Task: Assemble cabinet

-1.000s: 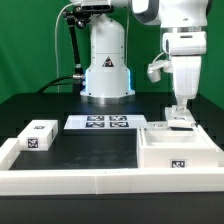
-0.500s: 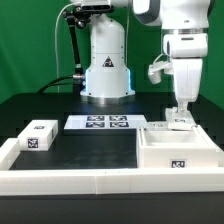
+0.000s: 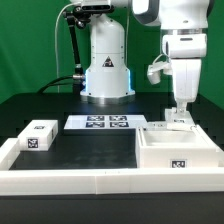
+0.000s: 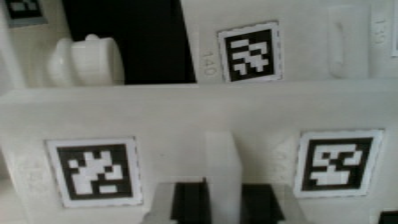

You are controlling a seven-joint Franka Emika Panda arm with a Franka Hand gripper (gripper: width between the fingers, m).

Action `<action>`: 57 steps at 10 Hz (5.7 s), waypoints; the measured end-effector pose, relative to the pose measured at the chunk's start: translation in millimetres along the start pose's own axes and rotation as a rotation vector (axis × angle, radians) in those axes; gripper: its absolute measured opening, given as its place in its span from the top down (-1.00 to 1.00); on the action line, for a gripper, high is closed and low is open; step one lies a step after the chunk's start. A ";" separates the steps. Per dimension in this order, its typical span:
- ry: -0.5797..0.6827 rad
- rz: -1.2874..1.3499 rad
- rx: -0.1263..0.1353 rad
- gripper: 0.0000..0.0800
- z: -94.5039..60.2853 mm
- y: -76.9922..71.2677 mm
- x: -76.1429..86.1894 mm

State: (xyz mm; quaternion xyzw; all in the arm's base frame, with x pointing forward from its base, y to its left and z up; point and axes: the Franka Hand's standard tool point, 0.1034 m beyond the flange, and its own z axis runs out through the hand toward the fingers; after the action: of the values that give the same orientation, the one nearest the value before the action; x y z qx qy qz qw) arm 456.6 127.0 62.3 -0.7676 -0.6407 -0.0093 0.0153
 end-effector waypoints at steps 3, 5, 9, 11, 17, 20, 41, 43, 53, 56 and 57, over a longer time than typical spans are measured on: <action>0.007 -0.047 -0.005 0.82 1.3 16.3 -3.5; 0.012 -0.044 -0.011 0.82 0.0 29.4 -2.7; 0.015 -0.043 -0.012 0.82 0.9 31.7 -1.2; 0.014 -0.048 -0.011 0.82 -0.4 41.9 -4.4; 0.034 -0.027 -0.034 0.82 -1.1 72.6 -1.5; 0.037 -0.042 -0.040 0.82 -1.5 81.2 -3.4; 0.037 -0.033 -0.031 -0.99 -0.5 120.9 -6.5; 0.037 -0.033 -0.031 -0.99 -0.5 120.9 -6.5; 0.002 -0.037 -0.018 -0.99 -22.3 72.4 -13.9; 0.002 -0.035 -0.015 -0.99 -21.1 71.0 -14.1; 0.008 -0.021 -0.026 -0.99 -16.9 49.2 -12.2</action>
Offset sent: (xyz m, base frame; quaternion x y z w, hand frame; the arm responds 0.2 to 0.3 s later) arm 0.0214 -0.0026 0.0029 0.0086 0.0031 -0.0205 0.9997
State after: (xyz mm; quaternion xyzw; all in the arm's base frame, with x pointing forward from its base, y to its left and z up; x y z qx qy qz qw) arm 503.0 105.6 78.2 -0.7610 -0.6484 -0.0205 0.0079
